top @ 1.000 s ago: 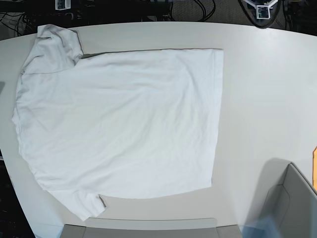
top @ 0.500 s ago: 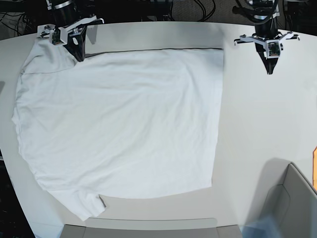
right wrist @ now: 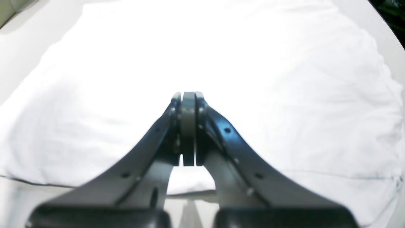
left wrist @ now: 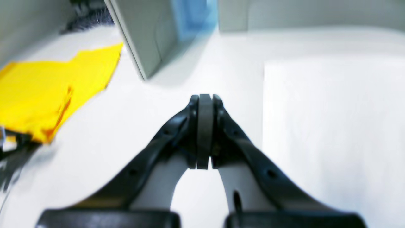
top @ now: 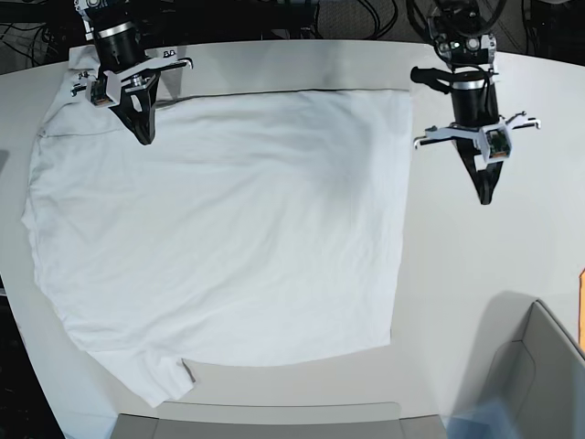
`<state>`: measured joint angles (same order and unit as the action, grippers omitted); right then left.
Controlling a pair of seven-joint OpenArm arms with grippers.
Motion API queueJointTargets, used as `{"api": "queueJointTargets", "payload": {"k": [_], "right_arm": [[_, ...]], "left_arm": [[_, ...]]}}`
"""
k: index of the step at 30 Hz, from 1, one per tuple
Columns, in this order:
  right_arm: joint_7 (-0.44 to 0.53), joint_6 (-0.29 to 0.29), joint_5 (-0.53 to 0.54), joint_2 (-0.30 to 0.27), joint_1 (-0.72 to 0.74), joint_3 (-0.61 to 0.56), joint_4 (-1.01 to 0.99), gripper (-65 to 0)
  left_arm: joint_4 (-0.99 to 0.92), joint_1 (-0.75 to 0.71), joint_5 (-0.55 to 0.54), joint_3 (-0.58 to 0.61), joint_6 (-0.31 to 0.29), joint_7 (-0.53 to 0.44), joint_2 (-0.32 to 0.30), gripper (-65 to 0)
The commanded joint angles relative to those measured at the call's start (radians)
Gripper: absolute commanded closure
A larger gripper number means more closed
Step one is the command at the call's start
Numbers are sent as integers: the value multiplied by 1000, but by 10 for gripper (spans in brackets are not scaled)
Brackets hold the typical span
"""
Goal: Fold the T-shirt properly
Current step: 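Move both grippers down to the shirt's shoulder corners and grasp them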
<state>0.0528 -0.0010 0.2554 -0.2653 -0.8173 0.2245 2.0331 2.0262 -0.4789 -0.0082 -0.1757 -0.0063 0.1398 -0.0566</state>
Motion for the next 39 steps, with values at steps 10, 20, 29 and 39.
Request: {"api": "queueJointTargets", "payload": {"k": [10,20,29,39], "right_arm": [[-8,-4,5,16,-57,125,11,-258],[-175,2,365,-68,-135,376,-216,-272],[-179,3,485,-118,-107,355,-412,-272],[-182,3,486,-154,-17,252,-527,-272]], "left_arm": [[20,-10,1,98,-103,87,-19,-4],[20,-62,1,114,-103,87,-19,-4],[20,-50,3,143,-103,159,-19,-4],[20,-44,3,135,-103,188,-18,-5]]}}
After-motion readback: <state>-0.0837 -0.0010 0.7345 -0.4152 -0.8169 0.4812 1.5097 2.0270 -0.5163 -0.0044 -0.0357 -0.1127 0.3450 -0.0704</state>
